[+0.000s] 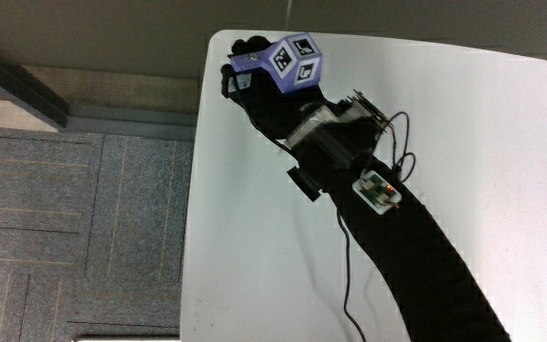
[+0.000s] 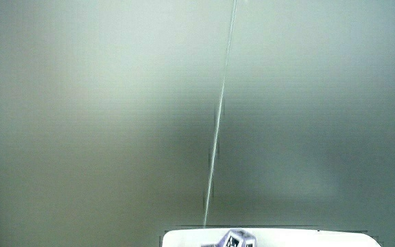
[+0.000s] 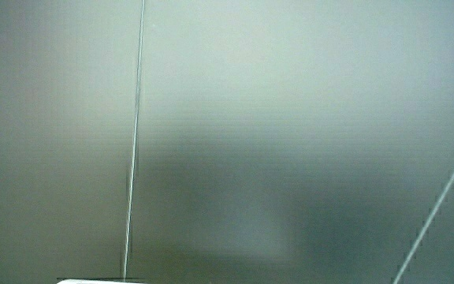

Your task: Place green brick

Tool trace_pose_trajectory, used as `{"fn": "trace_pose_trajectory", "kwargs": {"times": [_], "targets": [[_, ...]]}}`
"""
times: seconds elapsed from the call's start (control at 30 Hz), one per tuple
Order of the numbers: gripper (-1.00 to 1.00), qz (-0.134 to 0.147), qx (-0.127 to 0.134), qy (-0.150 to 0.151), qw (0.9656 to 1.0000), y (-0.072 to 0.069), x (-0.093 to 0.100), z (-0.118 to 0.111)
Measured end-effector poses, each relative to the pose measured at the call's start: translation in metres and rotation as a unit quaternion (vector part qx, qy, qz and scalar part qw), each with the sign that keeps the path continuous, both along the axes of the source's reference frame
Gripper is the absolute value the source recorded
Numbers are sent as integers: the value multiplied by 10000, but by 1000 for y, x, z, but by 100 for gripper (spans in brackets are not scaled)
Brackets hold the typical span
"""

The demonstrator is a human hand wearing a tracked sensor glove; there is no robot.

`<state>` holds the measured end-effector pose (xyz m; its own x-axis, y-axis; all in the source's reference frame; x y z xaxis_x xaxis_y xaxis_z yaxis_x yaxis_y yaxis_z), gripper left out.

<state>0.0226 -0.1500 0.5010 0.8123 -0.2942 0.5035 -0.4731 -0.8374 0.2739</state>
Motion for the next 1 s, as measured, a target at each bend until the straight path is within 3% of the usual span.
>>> {"fn": "trace_pose_trajectory", "kwargs": {"times": [0.3,0.57,0.67,0.7,0.73,0.87,0.97,1.0], "targets": [[0,109,-220,190,9995,-3,-7,14],[0,114,-408,614,9972,-6,-7,27],[0,119,-381,612,9973,-3,-6,26],[0,32,-522,565,9970,-2,-7,29],[0,123,-419,634,9970,-3,-6,34],[0,138,-499,563,9971,-3,-4,32],[0,116,-637,406,9971,-7,1,44],[0,195,-571,419,9973,-3,4,39]]}}
